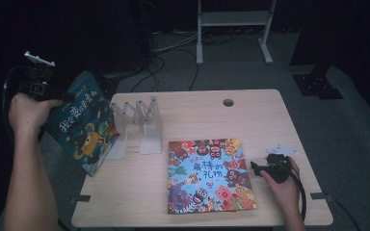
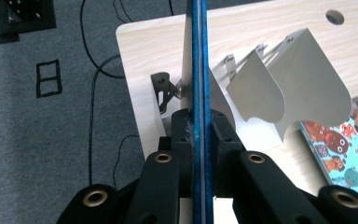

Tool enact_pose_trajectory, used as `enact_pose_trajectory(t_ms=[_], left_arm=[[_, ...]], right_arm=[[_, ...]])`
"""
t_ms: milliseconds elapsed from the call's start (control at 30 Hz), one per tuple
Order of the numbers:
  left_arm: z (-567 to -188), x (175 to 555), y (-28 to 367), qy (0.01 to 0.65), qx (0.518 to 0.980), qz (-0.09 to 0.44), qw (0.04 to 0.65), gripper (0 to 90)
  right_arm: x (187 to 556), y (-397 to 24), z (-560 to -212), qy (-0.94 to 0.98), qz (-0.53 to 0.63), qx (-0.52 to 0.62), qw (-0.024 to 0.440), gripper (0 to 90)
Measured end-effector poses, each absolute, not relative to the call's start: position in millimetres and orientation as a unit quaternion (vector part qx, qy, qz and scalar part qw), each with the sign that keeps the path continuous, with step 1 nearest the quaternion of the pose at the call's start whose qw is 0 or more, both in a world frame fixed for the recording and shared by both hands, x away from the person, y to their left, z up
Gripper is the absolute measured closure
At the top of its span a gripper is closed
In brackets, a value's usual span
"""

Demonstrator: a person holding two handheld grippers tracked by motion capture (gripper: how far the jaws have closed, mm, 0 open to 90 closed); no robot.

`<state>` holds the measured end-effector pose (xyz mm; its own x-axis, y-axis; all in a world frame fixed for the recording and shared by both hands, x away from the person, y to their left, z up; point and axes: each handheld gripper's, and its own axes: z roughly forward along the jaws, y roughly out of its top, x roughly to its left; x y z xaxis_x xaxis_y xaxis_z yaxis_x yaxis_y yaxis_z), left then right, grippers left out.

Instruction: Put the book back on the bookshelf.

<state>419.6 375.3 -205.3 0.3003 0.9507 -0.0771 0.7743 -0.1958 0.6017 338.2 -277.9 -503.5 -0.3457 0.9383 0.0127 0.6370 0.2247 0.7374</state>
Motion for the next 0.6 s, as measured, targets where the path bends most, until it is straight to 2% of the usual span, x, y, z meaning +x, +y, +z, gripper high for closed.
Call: enact_pose_trajectory(t_ms=[467,600], left_arm=[[-212.3,420.8,378.9,0.572,0.752,0.160,0.284,81.8],[-211.0,420.1,377.9,0.568,0.755,0.165,0.282,78.8]], right_arm=[[338.2,-277.8,-503.5,0.749,0.334,0.526,0.226,14.4],[338.2,-277.8,-503.5,0.749,0.334,0.526,0.226,14.4]])
